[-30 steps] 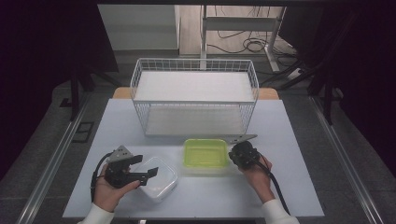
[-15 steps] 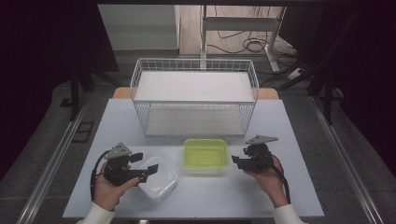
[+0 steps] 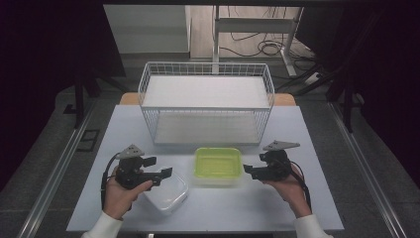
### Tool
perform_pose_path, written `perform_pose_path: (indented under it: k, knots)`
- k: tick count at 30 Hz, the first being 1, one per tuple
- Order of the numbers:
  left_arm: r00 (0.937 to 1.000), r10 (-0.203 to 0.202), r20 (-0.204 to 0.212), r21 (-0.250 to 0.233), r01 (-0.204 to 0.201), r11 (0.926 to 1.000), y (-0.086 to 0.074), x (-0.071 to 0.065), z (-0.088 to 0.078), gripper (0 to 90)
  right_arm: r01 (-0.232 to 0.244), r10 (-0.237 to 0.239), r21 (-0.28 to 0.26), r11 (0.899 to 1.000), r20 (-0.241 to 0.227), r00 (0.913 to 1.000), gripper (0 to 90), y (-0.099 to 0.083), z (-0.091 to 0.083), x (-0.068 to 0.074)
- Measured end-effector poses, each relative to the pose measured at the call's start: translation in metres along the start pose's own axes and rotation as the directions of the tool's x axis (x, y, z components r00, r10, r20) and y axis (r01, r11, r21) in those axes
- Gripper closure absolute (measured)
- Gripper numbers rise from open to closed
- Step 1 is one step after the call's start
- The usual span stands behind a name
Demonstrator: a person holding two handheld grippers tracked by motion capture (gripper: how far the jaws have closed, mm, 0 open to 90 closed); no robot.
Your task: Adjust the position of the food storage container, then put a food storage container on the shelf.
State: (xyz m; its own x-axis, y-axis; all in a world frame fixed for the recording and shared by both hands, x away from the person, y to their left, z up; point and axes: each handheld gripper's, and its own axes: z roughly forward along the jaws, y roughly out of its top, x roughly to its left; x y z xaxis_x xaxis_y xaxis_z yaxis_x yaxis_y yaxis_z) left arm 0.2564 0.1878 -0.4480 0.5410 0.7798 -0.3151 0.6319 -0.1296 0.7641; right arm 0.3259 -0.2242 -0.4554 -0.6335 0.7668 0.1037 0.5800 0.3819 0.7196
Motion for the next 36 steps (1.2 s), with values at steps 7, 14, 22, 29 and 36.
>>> perform_pose_path:
  k: [7, 14, 22, 29, 36]
  knots:
    - [0.9999, -0.009, -0.006, 0.019, 0.009, 0.9998, 0.005, -0.003, -0.004, 22.1, -0.044, 0.044, -0.006, 0.999, -0.004, 0.9990, 23.8, 0.004, -0.006, -0.001]
    - [0.9999, -0.008, -0.008, 0.037, 0.009, 0.9993, 0.007, -0.005, -0.001, 21.6, -0.052, 0.052, 0.005, 0.999, -0.003, 0.9987, 24.4, 0.005, -0.005, -0.002]
    - [0.9998, -0.016, 0.011, 0.042, 0.016, 0.9990, 0.014, -0.009, 0.010, 21.3, -0.070, 0.070, 0.019, 0.997, 0.008, 0.9975, 24.4, 0.005, -0.002, -0.003]
    - [0.9993, -0.019, 0.033, 0.047, 0.017, 0.9988, 0.029, -0.015, 0.017, 21.2, -0.103, 0.103, 0.023, 0.994, -0.009, 0.9947, 24.7, 0.004, -0.001, -0.006]
    - [0.9974, -0.050, 0.051, 0.058, 0.047, 0.9972, 0.033, -0.010, 0.026, 21.1, -0.104, 0.104, 0.024, 0.994, -0.013, 0.9945, 24.7, 0.005, -0.003, -0.006]
